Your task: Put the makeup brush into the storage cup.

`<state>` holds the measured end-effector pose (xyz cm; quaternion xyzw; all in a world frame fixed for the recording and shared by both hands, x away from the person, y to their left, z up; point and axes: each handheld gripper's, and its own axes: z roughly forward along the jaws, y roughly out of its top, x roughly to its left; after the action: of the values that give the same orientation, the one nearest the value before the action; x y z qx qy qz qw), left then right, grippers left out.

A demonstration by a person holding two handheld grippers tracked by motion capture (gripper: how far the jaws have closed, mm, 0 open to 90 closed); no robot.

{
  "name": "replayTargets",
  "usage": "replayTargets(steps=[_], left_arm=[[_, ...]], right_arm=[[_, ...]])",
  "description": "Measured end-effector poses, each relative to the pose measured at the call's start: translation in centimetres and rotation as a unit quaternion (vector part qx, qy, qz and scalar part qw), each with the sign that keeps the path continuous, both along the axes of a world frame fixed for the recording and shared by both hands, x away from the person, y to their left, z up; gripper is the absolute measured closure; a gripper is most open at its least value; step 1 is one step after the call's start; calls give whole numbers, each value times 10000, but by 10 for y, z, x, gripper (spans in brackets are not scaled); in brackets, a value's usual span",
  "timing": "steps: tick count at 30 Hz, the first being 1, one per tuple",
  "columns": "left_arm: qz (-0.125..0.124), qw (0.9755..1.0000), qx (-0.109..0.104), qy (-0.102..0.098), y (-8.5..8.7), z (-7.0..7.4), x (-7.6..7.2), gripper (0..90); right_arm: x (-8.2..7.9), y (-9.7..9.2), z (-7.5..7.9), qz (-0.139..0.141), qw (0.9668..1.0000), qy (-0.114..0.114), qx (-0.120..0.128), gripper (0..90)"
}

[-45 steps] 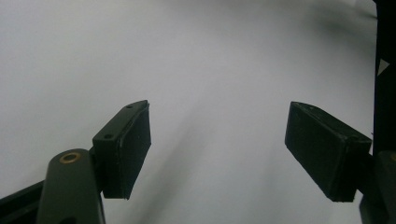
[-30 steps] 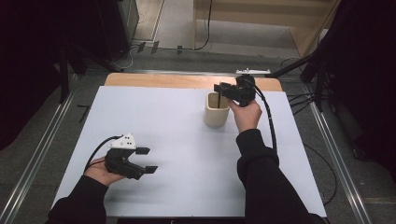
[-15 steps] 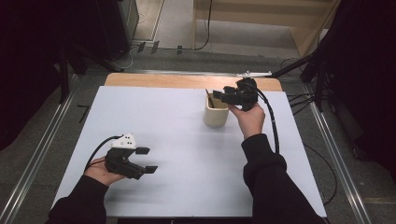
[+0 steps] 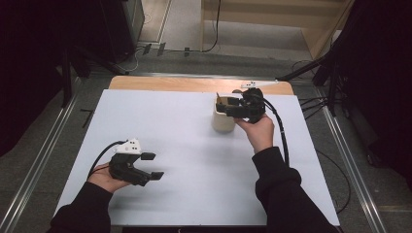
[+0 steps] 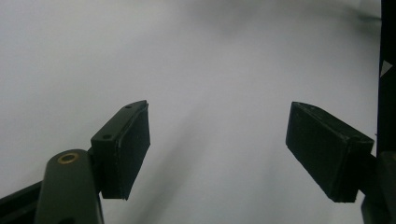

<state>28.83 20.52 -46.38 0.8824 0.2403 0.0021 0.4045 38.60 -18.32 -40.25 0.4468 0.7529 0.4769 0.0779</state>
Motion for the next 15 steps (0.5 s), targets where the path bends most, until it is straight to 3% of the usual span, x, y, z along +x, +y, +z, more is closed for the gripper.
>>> replayTargets(steps=[15], left_arm=[[5, 10000, 18, 3, -1, 0, 1, 225]], right_arm=[[-23, 5, -6, 461, 9989, 25, 78, 335]])
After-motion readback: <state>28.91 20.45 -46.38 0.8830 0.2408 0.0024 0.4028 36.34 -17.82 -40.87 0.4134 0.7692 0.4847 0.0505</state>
